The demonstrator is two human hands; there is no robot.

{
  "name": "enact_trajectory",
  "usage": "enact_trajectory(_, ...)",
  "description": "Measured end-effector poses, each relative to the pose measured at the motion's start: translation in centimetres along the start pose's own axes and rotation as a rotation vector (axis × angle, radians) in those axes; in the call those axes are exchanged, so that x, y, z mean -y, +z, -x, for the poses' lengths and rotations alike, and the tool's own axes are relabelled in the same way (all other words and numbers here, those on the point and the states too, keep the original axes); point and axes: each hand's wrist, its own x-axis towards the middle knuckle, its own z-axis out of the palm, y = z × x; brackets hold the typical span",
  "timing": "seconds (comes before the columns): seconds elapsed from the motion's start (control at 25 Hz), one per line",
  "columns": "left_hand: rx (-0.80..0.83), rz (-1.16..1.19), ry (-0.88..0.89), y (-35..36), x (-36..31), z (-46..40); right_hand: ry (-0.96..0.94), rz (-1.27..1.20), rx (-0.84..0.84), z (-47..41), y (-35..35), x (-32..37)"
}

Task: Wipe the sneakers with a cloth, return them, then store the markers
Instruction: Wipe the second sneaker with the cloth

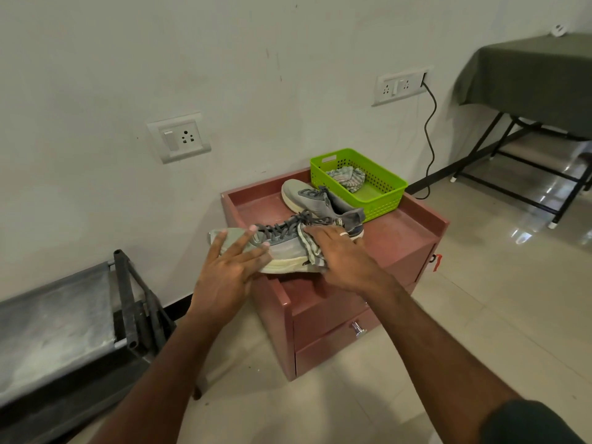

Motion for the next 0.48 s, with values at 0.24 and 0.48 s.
enact_trajectory(0.24,-0.082,-0.018,-0.083,1.2,1.8,-0.2,0.088,-0.085,-0.081,-0.4,-1.3,0.7)
enact_trajectory(0.48,0.018,0.214,-0.104,1.4,-2.4,-1.9,0.492,-1.175,-0.174,-1.3,-2.0,0.2)
